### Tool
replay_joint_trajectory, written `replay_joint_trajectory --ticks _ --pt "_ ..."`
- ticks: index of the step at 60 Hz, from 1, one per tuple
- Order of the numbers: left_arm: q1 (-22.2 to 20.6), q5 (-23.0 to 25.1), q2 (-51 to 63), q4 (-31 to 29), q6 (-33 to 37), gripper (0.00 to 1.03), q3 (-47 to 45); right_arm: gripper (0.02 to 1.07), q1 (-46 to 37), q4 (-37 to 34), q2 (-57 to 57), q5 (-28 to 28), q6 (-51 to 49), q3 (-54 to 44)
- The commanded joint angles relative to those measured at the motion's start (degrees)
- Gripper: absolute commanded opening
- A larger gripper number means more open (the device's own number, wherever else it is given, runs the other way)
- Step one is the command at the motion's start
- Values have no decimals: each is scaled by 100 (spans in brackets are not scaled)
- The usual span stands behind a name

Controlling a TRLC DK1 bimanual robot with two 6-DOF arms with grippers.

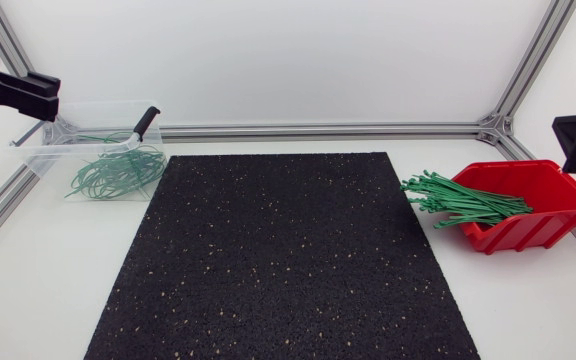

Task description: Take a green cable tie from the red box, thread the tail through the head to close it, then place it in the transparent bin on the left.

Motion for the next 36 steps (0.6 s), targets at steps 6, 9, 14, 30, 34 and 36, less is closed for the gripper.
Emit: replay_joint_trajectory --ticks 6,9,14,30,34,36 --pt "-51 56 -481 105 -291 100 -618 102 -118 178 -563 38 -271 -470" --pt "-43 92 -622 132 -300 100 -811 102 -109 169 -713 38 -279 -558" --pt "-43 92 -903 167 -326 100 -1128 102 -118 160 -959 64 -315 -778" --pt "-183 100 -2046 624 -493 100 -2235 102 -92 204 -1521 73 -350 -1428" --pt "-218 100 -2274 721 -590 99 -2481 102 -101 275 -1636 73 -359 -1604" --pt "-253 100 -2380 809 -625 99 -2631 102 -101 301 -1715 73 -394 -1701"
